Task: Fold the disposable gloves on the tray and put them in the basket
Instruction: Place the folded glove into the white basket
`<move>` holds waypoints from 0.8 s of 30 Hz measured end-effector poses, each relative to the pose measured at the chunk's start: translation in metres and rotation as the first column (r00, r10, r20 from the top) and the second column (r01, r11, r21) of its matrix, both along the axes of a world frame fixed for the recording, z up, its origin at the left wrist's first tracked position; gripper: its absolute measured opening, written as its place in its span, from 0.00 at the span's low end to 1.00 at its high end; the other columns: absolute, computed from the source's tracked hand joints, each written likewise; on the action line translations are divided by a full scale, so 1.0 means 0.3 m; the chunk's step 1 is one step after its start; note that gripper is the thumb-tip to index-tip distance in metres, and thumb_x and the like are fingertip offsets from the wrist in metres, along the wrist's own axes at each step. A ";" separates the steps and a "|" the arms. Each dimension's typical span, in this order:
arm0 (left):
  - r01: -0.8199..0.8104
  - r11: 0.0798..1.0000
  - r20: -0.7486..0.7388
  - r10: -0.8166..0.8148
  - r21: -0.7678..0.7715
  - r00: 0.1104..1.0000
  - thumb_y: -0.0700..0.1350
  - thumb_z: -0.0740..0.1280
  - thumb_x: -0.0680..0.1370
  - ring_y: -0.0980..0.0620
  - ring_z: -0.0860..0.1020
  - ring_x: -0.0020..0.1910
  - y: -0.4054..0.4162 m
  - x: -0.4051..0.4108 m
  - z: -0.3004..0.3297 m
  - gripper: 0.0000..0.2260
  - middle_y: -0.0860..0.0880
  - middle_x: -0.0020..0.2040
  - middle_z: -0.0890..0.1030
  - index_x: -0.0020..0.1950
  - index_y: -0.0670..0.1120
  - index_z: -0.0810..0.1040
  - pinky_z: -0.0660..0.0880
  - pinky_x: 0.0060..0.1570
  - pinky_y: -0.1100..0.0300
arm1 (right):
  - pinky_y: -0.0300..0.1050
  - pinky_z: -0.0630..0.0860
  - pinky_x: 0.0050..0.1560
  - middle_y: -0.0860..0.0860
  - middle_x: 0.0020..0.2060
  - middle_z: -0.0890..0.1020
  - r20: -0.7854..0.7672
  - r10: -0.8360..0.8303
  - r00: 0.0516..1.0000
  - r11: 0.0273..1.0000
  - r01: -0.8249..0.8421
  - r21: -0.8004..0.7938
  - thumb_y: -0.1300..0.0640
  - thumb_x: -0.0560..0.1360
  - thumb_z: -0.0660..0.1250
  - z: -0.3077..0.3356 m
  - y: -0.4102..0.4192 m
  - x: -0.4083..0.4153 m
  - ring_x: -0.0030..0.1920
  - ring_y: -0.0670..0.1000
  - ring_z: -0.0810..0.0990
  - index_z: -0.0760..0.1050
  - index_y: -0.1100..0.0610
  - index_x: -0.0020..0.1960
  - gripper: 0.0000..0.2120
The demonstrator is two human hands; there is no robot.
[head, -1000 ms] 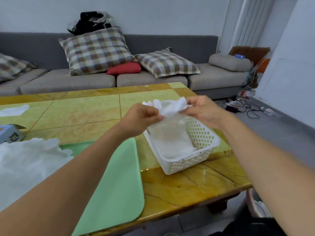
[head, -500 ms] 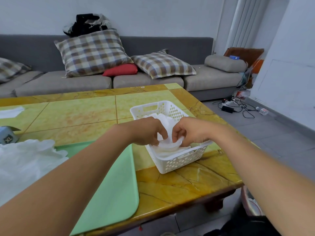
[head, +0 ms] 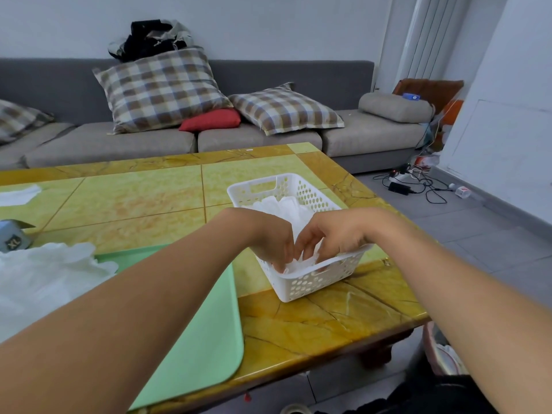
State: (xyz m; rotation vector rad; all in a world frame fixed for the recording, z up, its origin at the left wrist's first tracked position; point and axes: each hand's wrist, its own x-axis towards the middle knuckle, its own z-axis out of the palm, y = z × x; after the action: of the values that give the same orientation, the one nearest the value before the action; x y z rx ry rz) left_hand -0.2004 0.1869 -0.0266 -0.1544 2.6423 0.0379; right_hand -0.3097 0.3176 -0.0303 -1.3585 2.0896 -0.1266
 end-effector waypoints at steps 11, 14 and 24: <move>0.007 0.995 0.143 -0.020 0.095 0.989 0.41 0.60 0.83 0.60 0.77 0.50 -0.009 -0.011 0.047 0.17 0.54 0.62 0.81 0.60 0.60 0.80 0.73 0.61 0.59 | 0.47 0.75 0.51 0.45 0.46 0.87 0.121 -0.172 0.978 0.984 0.165 0.064 0.48 0.83 0.63 -0.002 -0.011 0.013 0.53 0.44 0.83 0.79 0.47 0.61 0.10; 0.007 0.993 0.075 -0.016 0.115 0.997 0.38 0.60 0.81 0.54 0.80 0.56 -0.008 -0.017 0.035 0.18 0.52 0.58 0.83 0.55 0.59 0.83 0.75 0.56 0.61 | 0.46 0.78 0.47 0.46 0.45 0.86 -0.038 -0.151 0.988 0.989 0.151 0.008 0.50 0.81 0.67 -0.022 -0.057 -0.001 0.51 0.49 0.84 0.78 0.44 0.57 0.06; -0.174 0.972 -0.397 0.099 -0.156 0.912 0.58 0.65 0.74 0.48 0.75 0.42 -0.107 0.001 -0.055 0.12 0.52 0.38 0.74 0.37 0.51 0.72 0.66 0.43 0.54 | 0.53 0.75 0.61 0.49 0.73 0.66 -0.328 0.007 0.945 0.998 0.012 0.057 0.41 0.64 0.82 -0.063 -0.198 0.051 0.71 0.57 0.67 0.53 0.44 0.80 0.54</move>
State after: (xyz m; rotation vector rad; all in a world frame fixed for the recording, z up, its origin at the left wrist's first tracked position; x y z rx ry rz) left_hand -0.2002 0.1547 -0.0432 -0.4392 3.0240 -0.1521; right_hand -0.2945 0.2582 -0.0493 -1.4196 2.3462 0.1714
